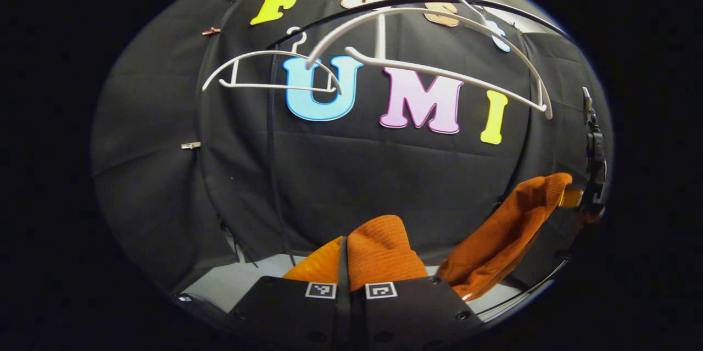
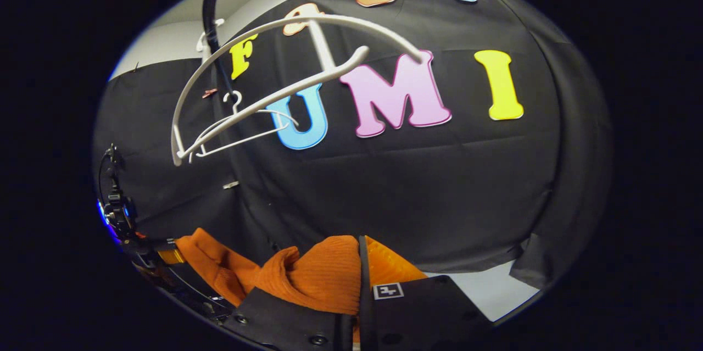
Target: Grasp the clothes on the hanger with both hands and then place them into the laundry hamper below.
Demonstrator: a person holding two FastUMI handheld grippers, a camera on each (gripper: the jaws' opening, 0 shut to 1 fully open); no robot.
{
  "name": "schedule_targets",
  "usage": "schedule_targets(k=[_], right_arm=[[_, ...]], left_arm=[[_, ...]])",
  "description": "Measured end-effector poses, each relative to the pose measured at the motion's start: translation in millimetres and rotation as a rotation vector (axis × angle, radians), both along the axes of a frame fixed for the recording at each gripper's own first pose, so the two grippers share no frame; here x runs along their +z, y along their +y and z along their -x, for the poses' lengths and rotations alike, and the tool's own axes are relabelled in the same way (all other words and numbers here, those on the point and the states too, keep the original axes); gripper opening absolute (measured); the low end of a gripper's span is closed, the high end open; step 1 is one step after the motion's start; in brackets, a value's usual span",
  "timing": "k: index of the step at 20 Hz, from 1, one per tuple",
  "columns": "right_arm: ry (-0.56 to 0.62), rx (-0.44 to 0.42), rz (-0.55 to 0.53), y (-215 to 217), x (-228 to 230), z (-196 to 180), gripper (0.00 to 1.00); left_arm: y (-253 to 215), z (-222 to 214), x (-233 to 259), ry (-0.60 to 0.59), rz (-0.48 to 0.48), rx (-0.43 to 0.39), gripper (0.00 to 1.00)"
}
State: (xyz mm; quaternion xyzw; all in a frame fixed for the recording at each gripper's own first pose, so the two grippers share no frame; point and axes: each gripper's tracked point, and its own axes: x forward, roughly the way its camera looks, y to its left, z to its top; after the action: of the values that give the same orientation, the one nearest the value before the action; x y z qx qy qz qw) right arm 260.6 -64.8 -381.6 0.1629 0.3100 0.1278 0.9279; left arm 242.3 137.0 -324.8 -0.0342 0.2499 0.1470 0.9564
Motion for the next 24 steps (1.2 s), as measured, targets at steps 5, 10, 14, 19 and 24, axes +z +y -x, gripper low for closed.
schedule_targets(k=[5,10,14,19,24], right_arm=[[0.069,0.12,-0.031,51.3,-14.3,22.8,0.14],[0.133,0.277,0.07,78.6,-37.1,47.1,0.22],[0.236,0.305,0.116,78.8,-61.9,70.4,0.22],[0.25,0.365,0.264,58.3,-75.7,72.4,0.84],[0.23,0.353,0.249,52.4,-66.9,74.2,0.99]], left_arm=[[-46.4,-9.2,-17.8,0.035,0.051,-0.088,0.05],[-60.7,-1.4,-61.4,0.222,0.072,-0.126,0.05],[-66.4,4.3,-86.6,0.317,0.159,-0.111,0.05],[-41.9,28.8,-122.8,0.531,0.085,-0.067,1.0],[-34.5,27.3,-109.7,0.492,0.074,-0.06,0.96]])
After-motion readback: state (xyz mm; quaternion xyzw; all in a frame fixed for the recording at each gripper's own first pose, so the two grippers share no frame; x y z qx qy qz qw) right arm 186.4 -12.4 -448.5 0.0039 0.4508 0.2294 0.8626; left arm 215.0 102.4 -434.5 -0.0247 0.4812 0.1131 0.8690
